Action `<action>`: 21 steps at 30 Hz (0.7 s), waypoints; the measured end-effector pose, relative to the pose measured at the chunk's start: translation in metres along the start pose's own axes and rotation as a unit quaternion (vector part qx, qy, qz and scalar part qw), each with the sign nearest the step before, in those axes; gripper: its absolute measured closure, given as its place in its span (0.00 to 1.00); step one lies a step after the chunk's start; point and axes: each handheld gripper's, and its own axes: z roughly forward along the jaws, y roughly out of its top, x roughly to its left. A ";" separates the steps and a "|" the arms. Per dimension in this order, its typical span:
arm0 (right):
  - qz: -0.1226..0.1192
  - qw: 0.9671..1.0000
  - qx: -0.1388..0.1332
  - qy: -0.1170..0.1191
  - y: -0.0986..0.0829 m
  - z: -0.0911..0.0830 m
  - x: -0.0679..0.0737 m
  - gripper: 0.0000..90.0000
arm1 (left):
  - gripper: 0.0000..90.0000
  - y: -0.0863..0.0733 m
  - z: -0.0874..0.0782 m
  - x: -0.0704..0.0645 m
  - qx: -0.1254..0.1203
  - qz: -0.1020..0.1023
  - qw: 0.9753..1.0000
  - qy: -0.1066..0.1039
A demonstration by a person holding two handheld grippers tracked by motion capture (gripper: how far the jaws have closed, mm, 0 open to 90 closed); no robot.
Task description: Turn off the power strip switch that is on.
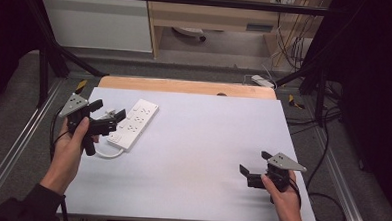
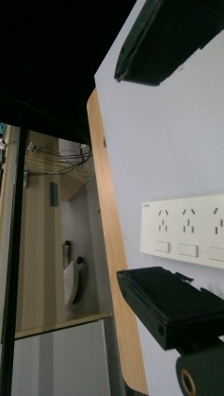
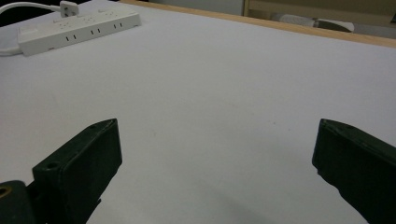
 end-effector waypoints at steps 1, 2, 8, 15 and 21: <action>0.001 1.000 0.001 0.000 0.000 0.000 0.000 0.02 | 0.05 0.000 -0.002 0.000 0.000 -0.001 1.000 0.000; 0.001 1.000 0.001 -0.001 0.000 0.000 0.000 0.02 | 0.05 -0.001 -0.005 0.000 0.000 -0.001 1.000 0.000; 0.003 1.000 0.000 -0.001 0.000 -0.001 0.000 0.02 | 0.05 -0.005 -0.018 -0.004 -0.002 0.002 1.000 -0.002; 0.000 1.000 0.001 -0.001 0.000 -0.001 0.000 0.02 | 0.05 -0.014 -0.034 -0.010 0.000 0.004 1.000 -0.006; 0.000 1.000 0.000 -0.002 0.000 -0.001 -0.001 0.02 | 0.05 -0.026 -0.048 -0.018 0.004 0.018 1.000 -0.004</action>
